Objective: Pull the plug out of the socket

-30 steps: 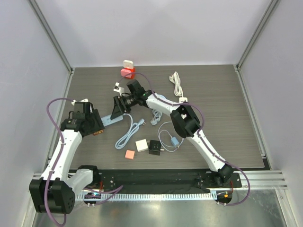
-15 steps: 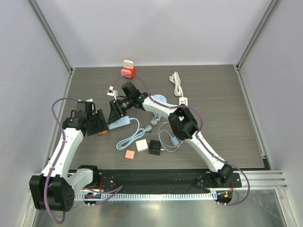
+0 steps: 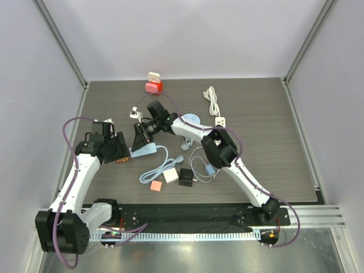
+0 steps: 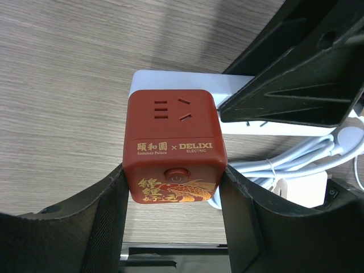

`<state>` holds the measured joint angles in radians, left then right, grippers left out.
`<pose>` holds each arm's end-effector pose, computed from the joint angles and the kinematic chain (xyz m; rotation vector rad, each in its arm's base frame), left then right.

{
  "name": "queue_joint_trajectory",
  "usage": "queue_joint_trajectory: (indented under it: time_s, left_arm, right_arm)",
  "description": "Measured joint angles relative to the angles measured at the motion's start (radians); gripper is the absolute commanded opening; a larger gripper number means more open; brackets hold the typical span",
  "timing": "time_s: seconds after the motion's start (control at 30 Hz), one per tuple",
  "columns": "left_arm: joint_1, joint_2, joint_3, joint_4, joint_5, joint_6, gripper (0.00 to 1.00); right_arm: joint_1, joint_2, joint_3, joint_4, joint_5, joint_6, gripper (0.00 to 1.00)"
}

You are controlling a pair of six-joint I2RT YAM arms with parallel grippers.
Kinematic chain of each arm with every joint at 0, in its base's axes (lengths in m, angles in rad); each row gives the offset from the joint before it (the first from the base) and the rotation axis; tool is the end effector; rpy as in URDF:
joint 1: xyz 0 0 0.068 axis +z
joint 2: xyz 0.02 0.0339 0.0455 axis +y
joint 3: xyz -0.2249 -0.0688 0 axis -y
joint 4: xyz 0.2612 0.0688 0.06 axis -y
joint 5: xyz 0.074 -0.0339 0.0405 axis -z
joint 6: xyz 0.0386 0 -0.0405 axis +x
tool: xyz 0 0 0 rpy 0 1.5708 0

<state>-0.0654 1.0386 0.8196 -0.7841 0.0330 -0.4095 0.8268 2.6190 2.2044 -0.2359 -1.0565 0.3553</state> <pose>0.2338 -0.0166 0.2142 -0.4309 2.5527 -0.2192 0.3492 0.4290 0.1191 -1.2010 2.1107 1.7747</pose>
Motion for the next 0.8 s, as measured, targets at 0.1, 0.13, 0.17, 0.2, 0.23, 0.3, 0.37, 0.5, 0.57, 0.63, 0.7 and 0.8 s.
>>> queue_joint_trajectory:
  time_s: [0.1, 0.13, 0.17, 0.2, 0.23, 0.3, 0.37, 0.5, 0.57, 0.63, 0.7, 0.8]
  left_arm:
    - [0.001, -0.008, 0.0, -0.002, -0.005, 0.0, 0.0]
    - [0.0, -0.012, 0.0, -0.003, -0.007, -0.002, 0.0]
    - [0.0, -0.017, 0.0, -0.003, -0.011, -0.002, 0.0]
    - [0.0, -0.023, 0.0, -0.005, -0.018, -0.002, 0.0]
    - [0.0, -0.028, -0.002, -0.007, -0.023, -0.004, 0.0]
    - [0.0, -0.04, -0.004, -0.017, -0.039, -0.013, 0.0]
    - [0.0, -0.047, -0.004, -0.031, -0.055, -0.024, 0.0]
    - [0.0, -0.054, -0.002, -0.047, -0.105, -0.041, 0.0]
    - [0.0, -0.054, 0.002, -0.054, -0.137, -0.053, 0.0]
    - [0.0, -0.054, 0.015, -0.066, -0.169, -0.061, 0.0]
    - [-0.005, -0.062, 0.05, -0.076, -0.14, -0.094, 0.0]
    - [-0.038, -0.091, 0.12, -0.022, -0.052, -0.137, 0.0]
  right_arm:
    - [0.002, 0.002, 0.0, 0.0, 0.001, 0.01, 0.01]
    - [0.003, 0.002, 0.0, 0.001, 0.003, 0.012, 0.01]
    - [0.005, 0.002, 0.0, 0.002, 0.009, 0.014, 0.01]
    - [0.007, 0.002, 0.002, 0.005, 0.015, 0.017, 0.01]
    - [0.01, 0.002, 0.002, 0.007, 0.019, 0.019, 0.01]
    - [0.017, 0.002, 0.004, 0.009, 0.031, 0.026, 0.01]
    - [0.026, 0.002, 0.011, 0.006, 0.053, 0.029, 0.01]
    - [0.043, 0.035, 0.093, -0.05, 0.098, 0.04, 0.01]
    - [0.05, 0.056, 0.142, -0.087, 0.123, 0.05, 0.01]
    - [0.057, 0.069, 0.184, -0.125, 0.158, 0.062, 0.01]
    - [0.063, 0.079, 0.211, -0.15, 0.299, 0.064, 0.01]
    - [0.066, 0.123, 0.245, -0.114, 0.365, 0.102, 0.01]
